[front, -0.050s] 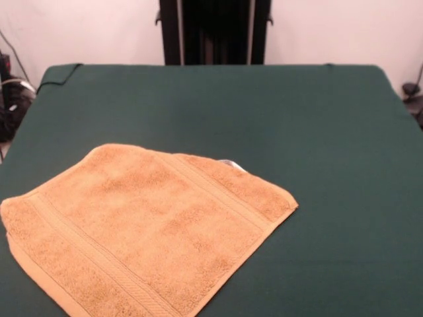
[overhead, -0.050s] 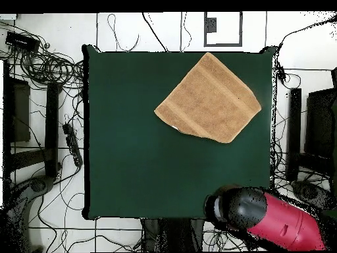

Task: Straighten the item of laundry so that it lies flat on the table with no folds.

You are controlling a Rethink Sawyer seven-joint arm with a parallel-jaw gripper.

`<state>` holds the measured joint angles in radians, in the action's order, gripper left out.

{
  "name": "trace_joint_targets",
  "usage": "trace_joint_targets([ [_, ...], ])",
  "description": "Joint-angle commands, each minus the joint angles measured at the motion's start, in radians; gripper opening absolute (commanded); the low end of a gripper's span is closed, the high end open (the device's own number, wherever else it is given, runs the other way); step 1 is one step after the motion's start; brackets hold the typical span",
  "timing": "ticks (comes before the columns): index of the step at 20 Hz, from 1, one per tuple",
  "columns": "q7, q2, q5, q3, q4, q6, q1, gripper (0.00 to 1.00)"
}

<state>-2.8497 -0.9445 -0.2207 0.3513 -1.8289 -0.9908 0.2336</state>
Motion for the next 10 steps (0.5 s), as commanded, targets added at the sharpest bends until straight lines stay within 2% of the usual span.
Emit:
trace_joint_targets([
  [1,-0.367,0.155,0.100,-0.001,0.088,-0.018,-0.066,1.00],
  [10,-0.418,0.255,0.196,0.059,0.160,-0.016,-0.123,1.00],
])
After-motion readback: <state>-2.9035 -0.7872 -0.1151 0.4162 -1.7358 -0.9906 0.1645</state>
